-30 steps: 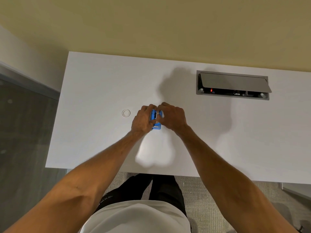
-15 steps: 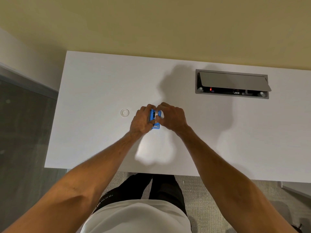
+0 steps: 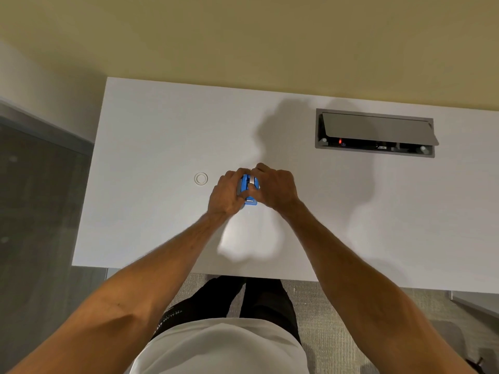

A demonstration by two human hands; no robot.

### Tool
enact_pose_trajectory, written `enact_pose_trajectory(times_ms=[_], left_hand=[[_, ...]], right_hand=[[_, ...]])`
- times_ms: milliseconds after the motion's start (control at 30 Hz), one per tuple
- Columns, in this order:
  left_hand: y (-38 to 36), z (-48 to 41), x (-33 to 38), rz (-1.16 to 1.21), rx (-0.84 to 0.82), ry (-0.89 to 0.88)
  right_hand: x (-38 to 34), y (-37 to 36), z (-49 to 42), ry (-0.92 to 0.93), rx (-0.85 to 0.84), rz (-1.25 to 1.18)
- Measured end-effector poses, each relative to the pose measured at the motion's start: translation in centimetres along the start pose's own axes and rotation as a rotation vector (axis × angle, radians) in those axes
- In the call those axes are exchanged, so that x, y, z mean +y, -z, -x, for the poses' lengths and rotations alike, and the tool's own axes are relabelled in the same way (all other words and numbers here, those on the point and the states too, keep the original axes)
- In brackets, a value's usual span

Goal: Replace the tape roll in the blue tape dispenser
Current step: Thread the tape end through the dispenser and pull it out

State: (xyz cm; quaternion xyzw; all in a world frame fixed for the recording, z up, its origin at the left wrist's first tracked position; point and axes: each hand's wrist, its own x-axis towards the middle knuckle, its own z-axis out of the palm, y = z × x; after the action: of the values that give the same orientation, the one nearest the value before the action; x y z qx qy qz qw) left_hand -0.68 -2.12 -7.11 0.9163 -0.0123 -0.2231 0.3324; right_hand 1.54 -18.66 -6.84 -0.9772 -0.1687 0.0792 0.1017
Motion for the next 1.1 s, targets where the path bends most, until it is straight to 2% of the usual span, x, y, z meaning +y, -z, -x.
enact_pose_trajectory(times_ms=[167,267,500,900,1100], left_hand=[[0.2,-0.1,0.1,-0.020,0.009,-0.018],[0.4,-0.3,0.0,-0.056,-0.002,-0.016],[0.5,-0.5,-0.1,-0.060,-0.010,-0.043],[0.4,-0.6,-0.3,-0.100,-0.020,-0.026],[0.4,-0.8,-0.5,-0.092,-0.018,-0.038]], right_hand=[[-0.1,0.3,-0.1,0.006,0.025,0.012],[0.3,0.1,0.0,-0.002,-0.056,0.111],[1.1,0.2,0.5,0.035,-0.081,-0.011],[0.7,-0.6,-0.4,-0.023,-0.070,0.104],[1.0,-0.6,0.8,-0.008,0.016,-0.074]])
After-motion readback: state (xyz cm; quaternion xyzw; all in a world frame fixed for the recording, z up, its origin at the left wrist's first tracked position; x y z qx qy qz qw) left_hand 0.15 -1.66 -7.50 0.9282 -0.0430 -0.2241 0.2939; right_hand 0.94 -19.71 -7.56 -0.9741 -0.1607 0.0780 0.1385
